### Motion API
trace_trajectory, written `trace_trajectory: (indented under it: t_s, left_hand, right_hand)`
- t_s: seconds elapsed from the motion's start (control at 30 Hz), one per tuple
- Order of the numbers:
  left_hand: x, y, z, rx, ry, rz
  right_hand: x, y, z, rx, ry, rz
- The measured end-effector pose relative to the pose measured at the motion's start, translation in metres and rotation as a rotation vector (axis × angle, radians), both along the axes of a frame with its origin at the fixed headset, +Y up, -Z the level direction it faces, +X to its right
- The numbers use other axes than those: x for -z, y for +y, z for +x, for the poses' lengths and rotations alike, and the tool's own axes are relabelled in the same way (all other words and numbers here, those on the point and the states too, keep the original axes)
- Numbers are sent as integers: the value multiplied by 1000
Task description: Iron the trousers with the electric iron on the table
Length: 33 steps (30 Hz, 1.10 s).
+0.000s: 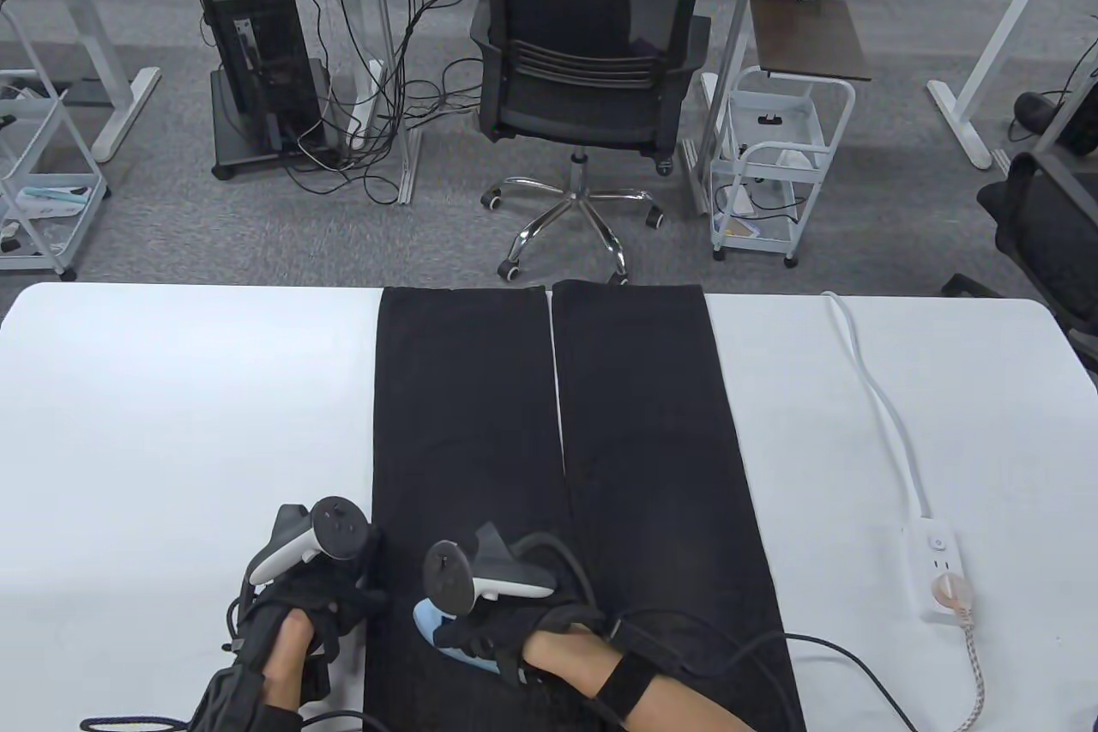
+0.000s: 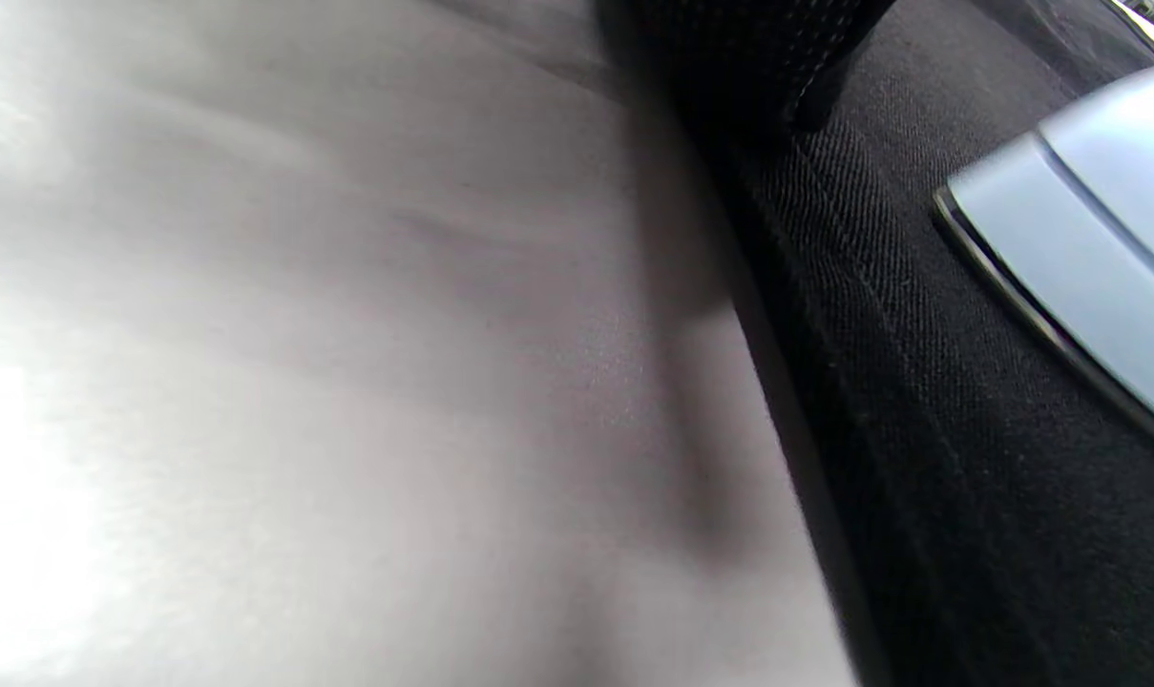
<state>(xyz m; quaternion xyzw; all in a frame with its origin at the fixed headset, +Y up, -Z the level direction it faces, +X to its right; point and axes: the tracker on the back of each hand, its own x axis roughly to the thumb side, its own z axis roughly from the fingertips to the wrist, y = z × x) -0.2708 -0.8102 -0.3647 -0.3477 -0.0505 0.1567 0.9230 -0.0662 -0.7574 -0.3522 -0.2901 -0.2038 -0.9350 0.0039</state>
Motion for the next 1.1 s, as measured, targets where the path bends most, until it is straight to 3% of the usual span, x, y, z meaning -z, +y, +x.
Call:
trace_trajectory:
  t_s: [0.37,0.53,0.7,0.87,1.1]
  left_hand:
    - [0,0,0,5,-1,-1]
    - [0,0,1,5,0,4]
    - [1,0,1,5,-2,4]
    - [1,0,1,5,-4,2]
    - [0,-1,1,4,-6,3]
  right_hand:
    - [118,3,-5,6,-321,2]
    - [147,2,4,34,-513,22]
    - [142,2,5,38,-548,9]
    - [114,1,7,28,-447,13]
    - [31,-1,6,23,-158,21]
